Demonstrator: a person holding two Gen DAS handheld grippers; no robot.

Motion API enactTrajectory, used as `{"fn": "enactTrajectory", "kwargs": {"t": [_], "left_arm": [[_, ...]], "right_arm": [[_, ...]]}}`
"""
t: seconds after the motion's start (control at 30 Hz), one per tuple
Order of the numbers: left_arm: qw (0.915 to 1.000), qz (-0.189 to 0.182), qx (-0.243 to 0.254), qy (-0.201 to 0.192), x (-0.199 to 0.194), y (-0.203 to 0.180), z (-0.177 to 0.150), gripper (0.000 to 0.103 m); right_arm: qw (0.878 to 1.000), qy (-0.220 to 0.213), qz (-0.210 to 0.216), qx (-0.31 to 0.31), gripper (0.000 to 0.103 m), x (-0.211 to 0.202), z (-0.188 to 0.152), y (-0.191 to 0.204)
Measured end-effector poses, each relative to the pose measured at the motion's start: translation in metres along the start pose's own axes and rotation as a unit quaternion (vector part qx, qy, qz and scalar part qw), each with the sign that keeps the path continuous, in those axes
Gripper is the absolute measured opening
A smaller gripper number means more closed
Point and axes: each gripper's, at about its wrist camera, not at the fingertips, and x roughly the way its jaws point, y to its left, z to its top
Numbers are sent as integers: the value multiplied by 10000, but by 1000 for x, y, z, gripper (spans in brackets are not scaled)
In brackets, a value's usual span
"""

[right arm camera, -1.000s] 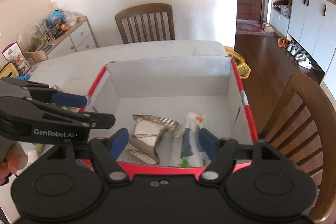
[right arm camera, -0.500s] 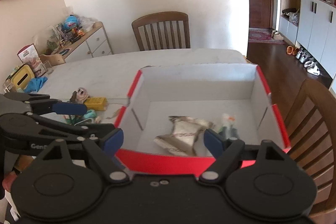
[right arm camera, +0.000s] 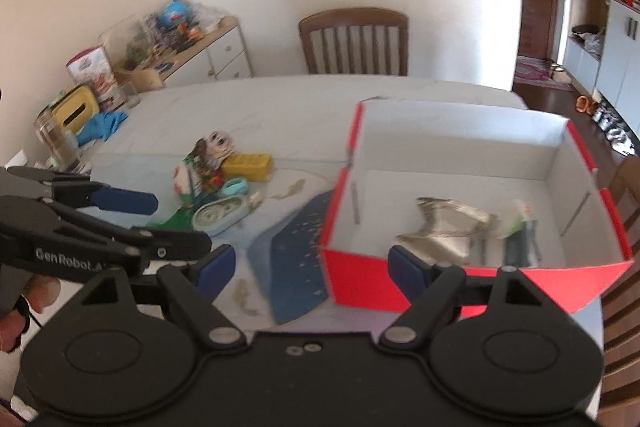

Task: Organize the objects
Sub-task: 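Withdraw both tools from the box back over the table items, then grasp the white foam bag with the left tool while the right tool grasps the beige cylinder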

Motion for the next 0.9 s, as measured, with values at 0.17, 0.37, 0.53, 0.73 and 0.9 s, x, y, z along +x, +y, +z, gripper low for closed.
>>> {"fn": "enactTrajectory", "kwargs": {"t": [0.17, 0.37, 0.53, 0.73, 0.9], "left_arm": [[9998, 113, 141, -77, -10, 23, -18, 83], [10000, 66, 53, -36, -13, 53, -39, 86], [10000, -52, -6, 70, -7, 72, -55, 94], [9998, -132, 85, 159, 7, 84, -71, 103], [9996, -84, 122, 254, 21, 90, -82, 103]], "right_arm": [[10000, 67, 45, -22, 82, 9, -3, 21], [9999, 145, 8, 26, 86, 22, -4, 41], [9996, 295, 26, 37, 88, 41, -3, 57], [9979, 592, 167, 188, 89, 71, 1, 73], [9954, 834, 257, 389, 87, 98, 4, 85]]}}
